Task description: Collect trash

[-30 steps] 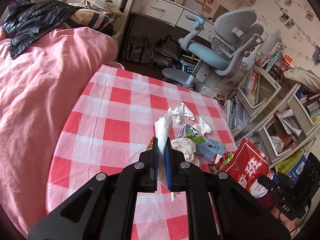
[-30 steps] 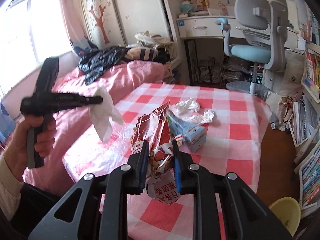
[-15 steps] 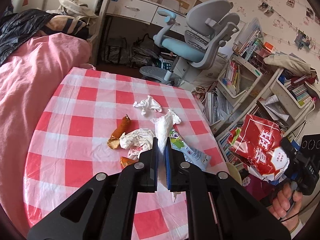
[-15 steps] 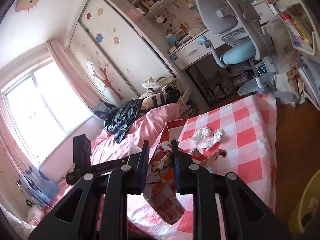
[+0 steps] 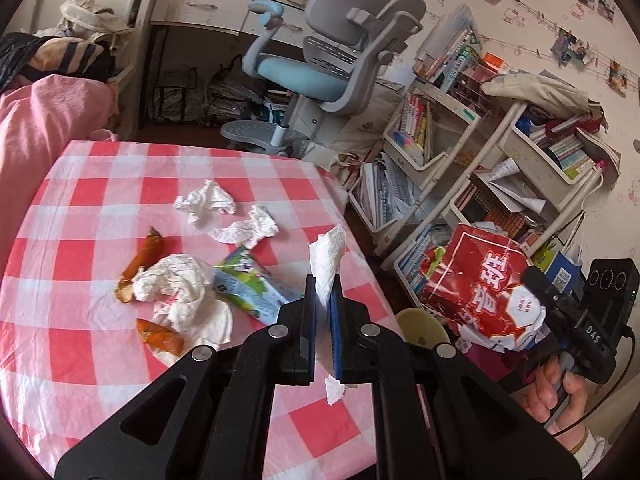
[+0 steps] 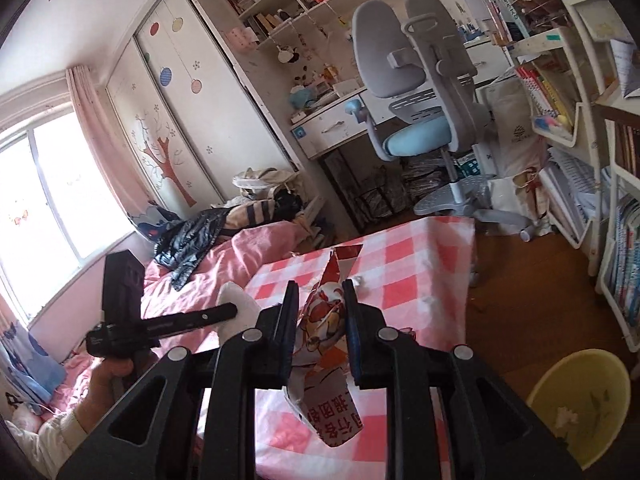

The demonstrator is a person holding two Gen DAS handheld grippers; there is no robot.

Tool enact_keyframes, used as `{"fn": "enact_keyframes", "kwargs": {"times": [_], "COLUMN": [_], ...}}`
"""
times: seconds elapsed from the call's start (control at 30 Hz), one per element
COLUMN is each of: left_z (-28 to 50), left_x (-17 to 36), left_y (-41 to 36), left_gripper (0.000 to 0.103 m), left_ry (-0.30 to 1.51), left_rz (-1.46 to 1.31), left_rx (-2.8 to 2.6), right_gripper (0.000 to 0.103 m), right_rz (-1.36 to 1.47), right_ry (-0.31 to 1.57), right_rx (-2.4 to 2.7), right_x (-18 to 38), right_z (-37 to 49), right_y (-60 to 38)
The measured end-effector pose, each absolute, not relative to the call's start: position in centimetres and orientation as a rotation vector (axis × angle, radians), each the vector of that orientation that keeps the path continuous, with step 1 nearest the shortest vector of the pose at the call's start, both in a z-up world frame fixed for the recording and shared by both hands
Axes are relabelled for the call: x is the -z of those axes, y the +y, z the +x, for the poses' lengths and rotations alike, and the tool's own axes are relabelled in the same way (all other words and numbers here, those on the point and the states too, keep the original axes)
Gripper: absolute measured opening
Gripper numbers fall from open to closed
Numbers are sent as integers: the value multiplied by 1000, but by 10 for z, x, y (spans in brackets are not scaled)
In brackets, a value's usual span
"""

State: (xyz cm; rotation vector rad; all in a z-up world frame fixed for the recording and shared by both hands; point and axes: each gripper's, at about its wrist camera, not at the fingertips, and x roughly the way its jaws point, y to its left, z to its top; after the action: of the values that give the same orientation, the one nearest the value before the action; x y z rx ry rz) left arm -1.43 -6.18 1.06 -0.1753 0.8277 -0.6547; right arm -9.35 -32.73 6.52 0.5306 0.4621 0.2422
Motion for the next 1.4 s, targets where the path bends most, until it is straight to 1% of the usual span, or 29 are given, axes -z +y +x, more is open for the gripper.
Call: {"fn": "enact_keyframes", "kwargs": {"times": [0.2, 0.37, 0.47, 0.6, 0.63, 0.67, 0.7, 0.73, 0.77, 0.8, 0.83, 0.87, 0.9, 0.93, 0.97, 1.03, 1.1, 1.13, 1.17, 1.23, 1.3, 1.37, 1.4], "left_z": [-29, -42, -49, -52, -51, -50, -49, -49, -49, -49, -50, -51, -53, -56, -57, -59, -61, -60, -60, -58, -52, -44, -39], "left_x": [-2, 13, 32, 71, 83, 95, 106, 113, 120, 123, 123, 118, 111, 104, 94, 73, 48, 35, 23, 1, -17, -26, -28], "left_y": [-143, -231, -287, -358, -375, -389, -402, -414, -421, -423, -421, -417, -411, -404, -390, -363, -328, -309, -287, -246, -200, -159, -137], "left_gripper": [6, 6, 6, 7, 7, 7, 7, 12, 16, 24, 35, 41, 49, 56, 59, 68, 75, 79, 81, 89, 92, 94, 95], "left_ry": [863, 904, 930, 993, 1017, 1041, 1062, 1083, 1109, 1118, 1113, 1094, 1069, 1044, 1012, 953, 881, 850, 816, 753, 698, 670, 666], "left_rz": [-115, -21, 37, 101, 123, 150, 177, 194, 205, 209, 208, 202, 196, 195, 196, 201, 206, 205, 204, 201, 188, 148, 107], "left_rx": [787, 884, 924, 923, 912, 901, 887, 879, 879, 873, 864, 858, 852, 843, 830, 800, 750, 723, 691, 617, 522, 423, 374], "right_gripper": [22, 22, 22, 23, 28, 42, 50, 55, 55, 55, 55, 55, 55, 55, 55, 56, 60, 65, 68, 72, 75, 83, 84], "right_rz": [525, 552, 576, 596, 612, 629, 647, 670, 686, 701, 706, 703, 695, 682, 670, 634, 580, 553, 523, 473, 426, 389, 377], "right_ry": [530, 609, 642, 701, 722, 733, 735, 725, 718, 713, 709, 704, 698, 684, 670, 640, 601, 582, 561, 533, 511, 495, 494], "right_rx": [-87, 31, 80, 107, 125, 144, 170, 206, 224, 235, 242, 241, 232, 216, 201, 159, 102, 74, 43, -12, -63, -113, -131], "right_x": [-27, 22, 49, 85, 95, 102, 106, 110, 110, 109, 106, 102, 96, 86, 79, 61, 35, 22, 7, -19, -45, -66, -73], "right_z": [-120, -140, -147, -146, -145, -147, -150, -156, -161, -166, -170, -172, -172, -171, -169, -156, -142, -134, -126, -112, -100, -90, -86], "right_y": [-381, -428, -451, -474, -481, -486, -491, -497, -500, -503, -503, -502, -500, -493, -488, -472, -448, -435, -419, -390, -359, -328, -315]}}
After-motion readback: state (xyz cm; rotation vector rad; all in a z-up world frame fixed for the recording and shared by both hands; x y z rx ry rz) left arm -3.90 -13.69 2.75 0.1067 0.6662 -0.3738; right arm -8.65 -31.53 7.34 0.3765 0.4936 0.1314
